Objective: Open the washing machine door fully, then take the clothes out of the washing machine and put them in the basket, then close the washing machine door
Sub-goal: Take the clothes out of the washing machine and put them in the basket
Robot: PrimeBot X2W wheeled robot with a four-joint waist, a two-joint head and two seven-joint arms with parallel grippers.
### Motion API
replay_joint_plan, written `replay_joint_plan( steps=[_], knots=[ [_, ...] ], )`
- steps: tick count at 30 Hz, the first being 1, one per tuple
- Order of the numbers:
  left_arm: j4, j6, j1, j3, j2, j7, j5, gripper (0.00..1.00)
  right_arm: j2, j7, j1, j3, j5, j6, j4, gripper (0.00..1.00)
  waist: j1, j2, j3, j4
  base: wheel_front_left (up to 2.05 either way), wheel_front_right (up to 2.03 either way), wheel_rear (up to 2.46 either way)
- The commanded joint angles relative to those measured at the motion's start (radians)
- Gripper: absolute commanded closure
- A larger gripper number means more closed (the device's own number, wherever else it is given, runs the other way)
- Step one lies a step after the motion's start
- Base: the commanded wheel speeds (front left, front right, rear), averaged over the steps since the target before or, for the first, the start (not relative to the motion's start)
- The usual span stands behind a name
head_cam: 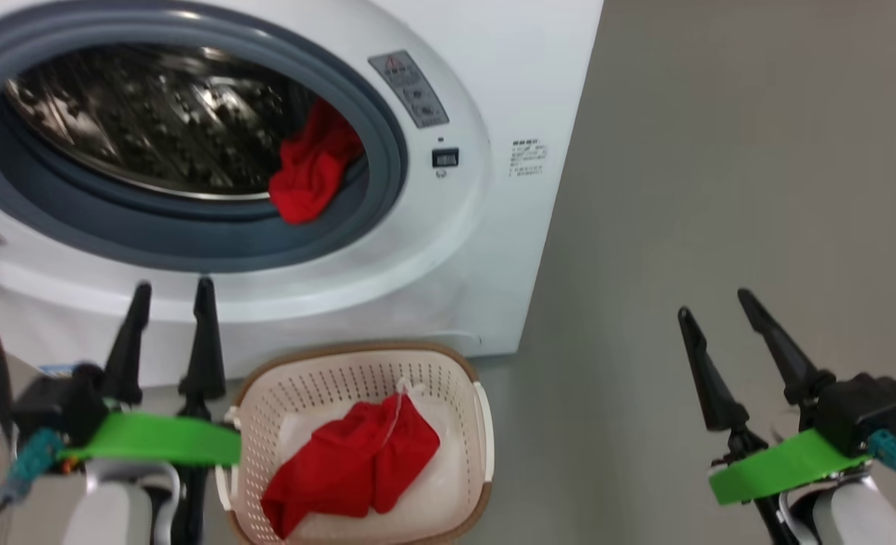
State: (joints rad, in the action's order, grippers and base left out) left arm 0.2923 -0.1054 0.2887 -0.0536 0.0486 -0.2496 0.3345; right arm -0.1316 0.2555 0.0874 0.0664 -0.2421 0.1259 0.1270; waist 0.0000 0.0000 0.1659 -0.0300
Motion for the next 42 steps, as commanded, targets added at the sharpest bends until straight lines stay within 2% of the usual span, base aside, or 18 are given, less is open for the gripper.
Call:
replay_joint_plan(
  steps=[1,15,21,24,30,36,42],
  knots=[
    [-0.004,0.009,0.069,-0.033,0.027,-0.011,-0.005,0.0,-0.02,0.006,0.048,0.014,-0.01,0.005,-0.035,0.0,0.0,0.0,0.082,-0.018,0.0,0.0,0.0],
    [0.167,-0.001,0.407,-0.035,0.088,-0.012,-0.044,0.0,-0.031,0.006,0.157,0.003,-0.02,0.005,-0.058,0.0,0.0,0.0,0.283,-0.062,0.0,0.0,0.0],
    [0.302,-0.015,0.576,-0.037,0.105,-0.002,0.007,0.0,-0.032,0.006,0.199,0.006,-0.015,0.005,-0.068,0.0,0.0,0.0,0.357,-0.079,0.0,0.0,0.0],
    [0.376,-0.021,0.667,-0.04,0.107,0.052,0.075,0.0,-0.038,0.006,0.214,0.021,-0.014,0.005,-0.066,0.0,0.0,0.0,0.383,-0.084,0.0,0.0,0.0],
    [0.506,-0.025,0.798,0.016,0.12,0.264,0.168,0.0,-0.038,0.006,0.226,0.034,-0.028,0.005,-0.03,0.0,0.0,0.0,0.401,-0.096,0.0,0.0,0.0],
    [0.601,-0.025,0.869,0.059,0.15,0.416,0.19,0.0,-0.027,0.006,0.238,0.041,-0.029,0.005,-0.013,0.0,0.0,0.0,0.407,-0.112,0.0,0.0,0.0],
    [0.671,-0.018,0.901,0.078,0.174,0.497,0.188,0.0,-0.021,0.006,0.243,0.059,-0.044,0.005,-0.005,0.0,0.0,0.0,0.408,-0.132,0.0,0.0,0.0]
  ],
)
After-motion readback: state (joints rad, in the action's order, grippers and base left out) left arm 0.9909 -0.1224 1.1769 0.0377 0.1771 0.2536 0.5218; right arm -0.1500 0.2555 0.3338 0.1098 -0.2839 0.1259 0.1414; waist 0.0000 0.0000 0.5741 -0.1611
